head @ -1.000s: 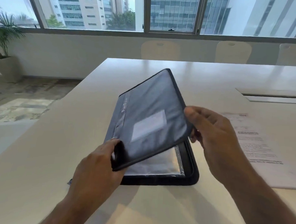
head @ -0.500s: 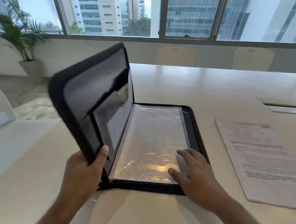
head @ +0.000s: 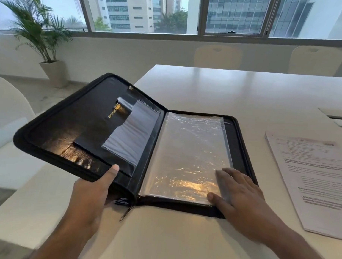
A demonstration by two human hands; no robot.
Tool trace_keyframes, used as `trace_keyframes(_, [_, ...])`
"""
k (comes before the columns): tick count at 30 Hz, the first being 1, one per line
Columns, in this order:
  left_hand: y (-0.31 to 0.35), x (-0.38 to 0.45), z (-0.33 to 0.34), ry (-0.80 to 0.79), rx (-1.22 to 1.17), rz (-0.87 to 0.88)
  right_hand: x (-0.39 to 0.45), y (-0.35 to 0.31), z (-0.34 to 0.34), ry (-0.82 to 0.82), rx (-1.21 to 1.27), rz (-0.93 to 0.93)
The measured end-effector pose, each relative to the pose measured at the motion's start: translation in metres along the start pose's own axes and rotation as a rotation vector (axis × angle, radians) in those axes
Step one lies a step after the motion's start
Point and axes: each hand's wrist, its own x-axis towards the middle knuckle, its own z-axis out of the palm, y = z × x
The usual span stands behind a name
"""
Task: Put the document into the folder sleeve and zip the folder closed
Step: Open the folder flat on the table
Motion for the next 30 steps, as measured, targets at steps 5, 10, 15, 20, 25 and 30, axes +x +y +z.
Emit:
trace_keyframes(5, [0.005,-0.009,-0.015,-0.195,-0.221,-0.177,-0.001,-0.003,-0.002,0.001,-0.001,0.003])
trace_keyframes(10, [0.002,-0.021,-0.033,0.008,-0.235,0.041,-0.001,-0.004,-0.001,0.003,-0.008,0.006])
trace_keyframes(15, [0.002,-0.037,-0.025,0.341,0.111,0.617,-0.001,-0.003,0.0,0.002,-0.011,0.006])
trace_keyframes(20, [0.01,-0.038,0.002,0.07,0.517,0.966,-0.002,-0.002,0.0,-0.002,-0.015,-0.002])
trace_keyframes(25, [0.02,-0.007,0.043,-0.305,0.931,0.829,-0.004,-0.004,0.0,-0.017,-0.043,-0.008])
trace_keyframes(30, [0.009,0.038,0.07,-0.427,1.228,0.732,-0.007,-0.003,-0.005,-0.029,-0.072,-0.006])
